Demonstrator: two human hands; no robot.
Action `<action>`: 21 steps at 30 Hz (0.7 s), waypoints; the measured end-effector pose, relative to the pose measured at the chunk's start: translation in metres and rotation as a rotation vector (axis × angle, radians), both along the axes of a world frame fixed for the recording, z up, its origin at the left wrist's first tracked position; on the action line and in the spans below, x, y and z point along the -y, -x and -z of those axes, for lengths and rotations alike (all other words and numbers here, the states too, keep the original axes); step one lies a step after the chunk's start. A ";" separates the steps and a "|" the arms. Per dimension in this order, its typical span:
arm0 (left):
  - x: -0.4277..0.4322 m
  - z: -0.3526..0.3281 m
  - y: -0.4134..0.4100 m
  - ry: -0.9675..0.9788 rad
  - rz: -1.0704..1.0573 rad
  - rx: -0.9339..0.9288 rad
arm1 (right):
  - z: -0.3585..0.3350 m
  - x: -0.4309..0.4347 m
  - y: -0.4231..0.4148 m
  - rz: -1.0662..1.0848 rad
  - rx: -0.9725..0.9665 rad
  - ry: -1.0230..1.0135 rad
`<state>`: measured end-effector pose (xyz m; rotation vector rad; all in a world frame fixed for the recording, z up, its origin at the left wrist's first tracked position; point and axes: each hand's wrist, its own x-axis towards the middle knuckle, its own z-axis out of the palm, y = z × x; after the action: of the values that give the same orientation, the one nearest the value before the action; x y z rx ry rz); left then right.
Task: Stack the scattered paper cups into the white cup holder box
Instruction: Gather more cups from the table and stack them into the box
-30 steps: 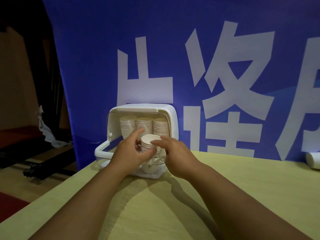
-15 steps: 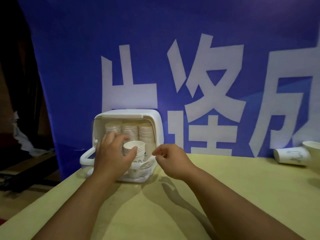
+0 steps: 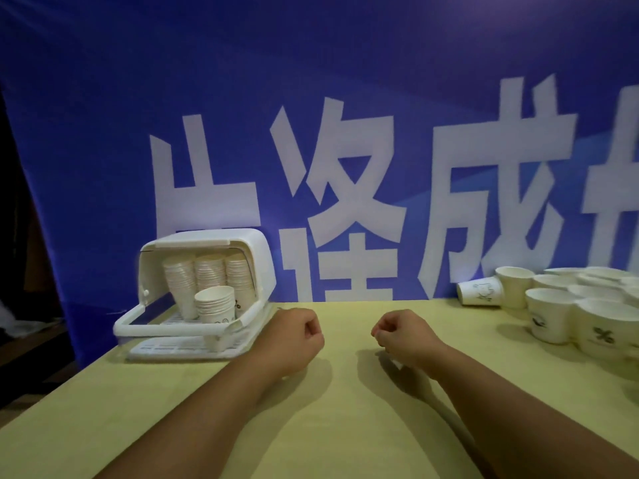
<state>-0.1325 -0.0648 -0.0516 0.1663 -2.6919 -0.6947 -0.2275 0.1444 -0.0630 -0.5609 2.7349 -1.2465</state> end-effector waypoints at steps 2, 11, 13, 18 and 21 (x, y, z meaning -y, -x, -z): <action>-0.034 0.011 0.014 -0.148 0.075 0.076 | 0.009 -0.035 0.007 0.055 0.007 -0.087; -0.157 0.056 0.092 -0.129 0.142 0.122 | 0.018 -0.154 0.041 0.386 0.006 -0.357; -0.171 0.056 0.111 -0.055 0.123 0.113 | 0.021 -0.161 0.049 0.419 0.010 -0.269; -0.201 0.063 0.162 0.107 0.164 0.048 | 0.033 -0.157 0.063 0.580 -0.185 0.082; -0.215 0.062 0.193 0.157 0.193 0.046 | 0.033 -0.159 0.070 0.622 -0.203 0.178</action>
<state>-0.3259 0.1499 -0.1140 -0.1204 -2.8179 -0.5355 -0.2978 0.3038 -0.0962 0.1990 3.1117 -1.6391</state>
